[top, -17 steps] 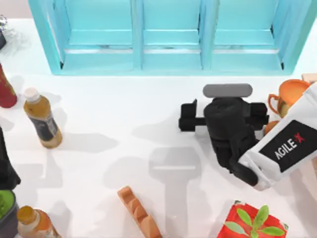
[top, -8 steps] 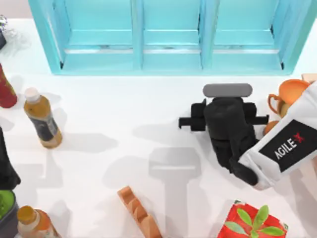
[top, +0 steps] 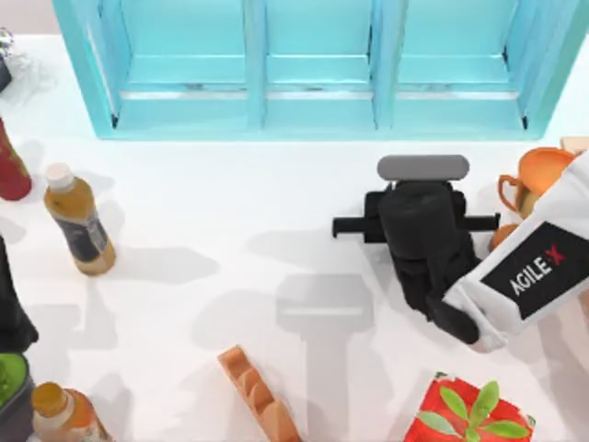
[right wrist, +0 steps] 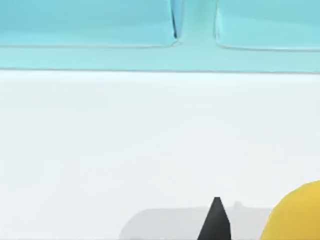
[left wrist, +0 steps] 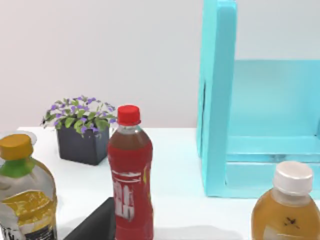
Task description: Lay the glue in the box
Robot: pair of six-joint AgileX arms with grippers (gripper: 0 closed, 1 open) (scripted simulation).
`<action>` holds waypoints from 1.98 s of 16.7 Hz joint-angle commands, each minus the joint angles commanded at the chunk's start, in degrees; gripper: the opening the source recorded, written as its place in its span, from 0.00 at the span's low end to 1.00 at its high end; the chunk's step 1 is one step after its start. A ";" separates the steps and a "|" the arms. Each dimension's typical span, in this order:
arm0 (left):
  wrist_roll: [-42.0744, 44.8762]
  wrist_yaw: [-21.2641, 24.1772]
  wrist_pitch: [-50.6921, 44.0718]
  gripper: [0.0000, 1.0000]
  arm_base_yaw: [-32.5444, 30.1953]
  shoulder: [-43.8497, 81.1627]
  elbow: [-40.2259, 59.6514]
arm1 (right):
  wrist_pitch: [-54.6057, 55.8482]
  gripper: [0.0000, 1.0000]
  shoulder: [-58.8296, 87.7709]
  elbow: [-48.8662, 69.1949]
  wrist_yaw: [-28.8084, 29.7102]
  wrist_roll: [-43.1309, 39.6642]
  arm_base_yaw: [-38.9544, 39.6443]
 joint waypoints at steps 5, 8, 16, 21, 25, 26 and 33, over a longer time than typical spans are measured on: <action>0.00 0.00 0.00 1.00 0.00 0.00 0.00 | 0.00 0.00 0.00 0.00 0.00 0.00 0.00; 0.00 0.00 0.00 1.00 0.00 0.00 0.00 | -0.79 0.00 -0.21 -0.11 -0.33 0.07 0.48; 0.00 0.00 0.00 1.00 0.00 0.00 0.00 | -13.12 0.00 -13.09 6.45 -0.65 1.46 1.92; 0.00 0.00 0.00 1.00 0.00 0.00 0.00 | -20.71 0.00 -18.98 4.60 0.29 0.58 -0.22; 0.00 0.00 0.00 1.00 0.00 0.00 0.00 | -22.22 0.00 -18.86 3.33 -0.28 0.07 0.14; 0.00 0.00 0.00 1.00 0.00 0.00 0.00 | -22.22 0.00 -18.86 3.33 -0.28 0.07 0.14; 0.00 0.00 0.00 1.00 0.00 0.00 0.00 | -26.32 0.00 -23.15 6.12 -4.51 -7.05 -8.58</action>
